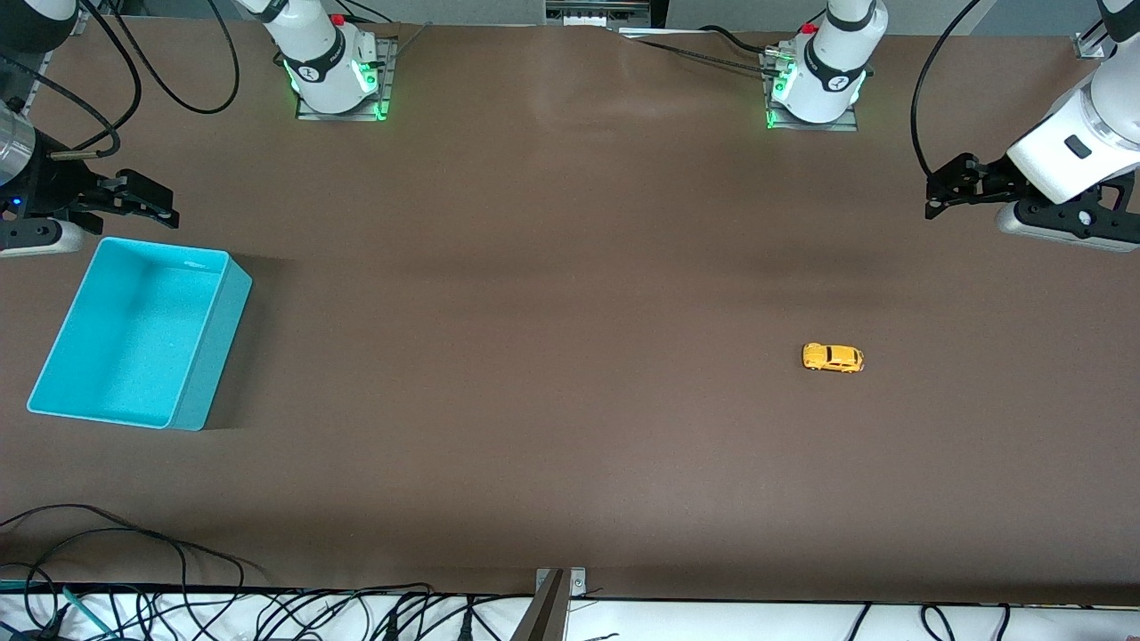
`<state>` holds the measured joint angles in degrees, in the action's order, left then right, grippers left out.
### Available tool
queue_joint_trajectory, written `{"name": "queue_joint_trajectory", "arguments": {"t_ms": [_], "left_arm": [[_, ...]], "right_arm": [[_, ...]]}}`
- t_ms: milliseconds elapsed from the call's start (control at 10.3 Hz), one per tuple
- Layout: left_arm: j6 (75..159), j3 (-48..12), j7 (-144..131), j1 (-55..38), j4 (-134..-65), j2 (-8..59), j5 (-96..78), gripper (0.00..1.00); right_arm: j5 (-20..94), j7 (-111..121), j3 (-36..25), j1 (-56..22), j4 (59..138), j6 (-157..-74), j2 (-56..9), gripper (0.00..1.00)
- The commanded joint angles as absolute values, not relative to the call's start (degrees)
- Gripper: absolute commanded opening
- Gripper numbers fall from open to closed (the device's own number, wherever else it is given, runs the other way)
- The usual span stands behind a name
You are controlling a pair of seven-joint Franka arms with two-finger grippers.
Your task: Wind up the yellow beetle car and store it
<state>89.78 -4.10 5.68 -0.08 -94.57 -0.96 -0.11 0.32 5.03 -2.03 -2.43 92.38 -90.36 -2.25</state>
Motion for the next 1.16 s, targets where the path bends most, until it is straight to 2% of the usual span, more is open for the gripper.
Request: {"name": "queue_joint_trajectory", "arguments": {"t_ms": [0,1066], "left_arm": [[88.9,-4.0,5.2,-0.2,-94.4,-1.5,0.6,1.00],[88.9,-4.0,5.2,-0.2,-94.4,-1.6,0.6,1.00]], "right_arm": [[1.2,4.3,-2.0,-2.4,91.7,-88.9,-1.8,1.00],[1.4,5.1,-2.5,-2.1,91.7,-88.9,-2.1,1.00]]}}
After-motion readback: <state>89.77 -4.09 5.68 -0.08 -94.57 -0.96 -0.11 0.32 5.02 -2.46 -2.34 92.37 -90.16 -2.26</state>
